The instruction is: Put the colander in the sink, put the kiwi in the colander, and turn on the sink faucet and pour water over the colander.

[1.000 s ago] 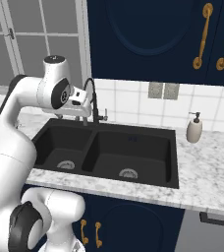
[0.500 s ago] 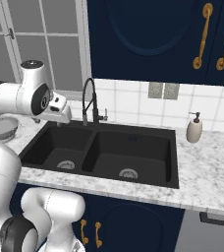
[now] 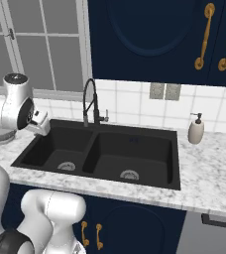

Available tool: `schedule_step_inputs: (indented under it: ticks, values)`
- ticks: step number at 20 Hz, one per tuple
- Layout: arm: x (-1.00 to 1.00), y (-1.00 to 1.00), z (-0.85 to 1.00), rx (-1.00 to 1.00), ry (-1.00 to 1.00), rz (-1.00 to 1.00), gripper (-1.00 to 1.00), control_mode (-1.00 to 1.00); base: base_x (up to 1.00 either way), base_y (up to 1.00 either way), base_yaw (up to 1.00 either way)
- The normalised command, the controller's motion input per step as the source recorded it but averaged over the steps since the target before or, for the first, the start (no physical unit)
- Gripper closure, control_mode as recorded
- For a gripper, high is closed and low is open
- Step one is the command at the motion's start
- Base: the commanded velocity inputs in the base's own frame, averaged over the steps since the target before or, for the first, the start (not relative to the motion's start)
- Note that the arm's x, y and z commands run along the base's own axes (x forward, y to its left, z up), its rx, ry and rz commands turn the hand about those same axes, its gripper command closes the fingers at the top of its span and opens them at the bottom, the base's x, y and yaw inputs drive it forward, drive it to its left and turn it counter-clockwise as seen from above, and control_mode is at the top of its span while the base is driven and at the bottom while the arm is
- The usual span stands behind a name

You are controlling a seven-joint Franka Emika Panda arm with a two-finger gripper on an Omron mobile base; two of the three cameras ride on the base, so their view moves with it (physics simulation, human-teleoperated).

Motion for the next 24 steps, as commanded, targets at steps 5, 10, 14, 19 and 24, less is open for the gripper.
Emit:
schedule_step_inputs:
  ticks: [5,10,14,19,24]
  values:
    - [0.00,0.84,-0.07,0.08,-0.02,-0.03,-1.00,-1.00,0.00,0.00,0.00]
    - [0.03,0.93,-0.11,0.06,0.00,-0.05,-1.00,-1.00,0.00,0.00,0.00]
    - [0.19,0.79,-0.24,0.01,0.00,-0.05,-1.00,-1.00,0.00,0.00,0.00]
    - [0.40,0.57,-0.29,0.03,0.00,-0.05,-1.00,-1.00,0.00,0.00,0.00]
    - [0.60,0.55,-0.23,0.03,0.06,-0.06,-1.00,-1.00,0.00,0.00,0.00]
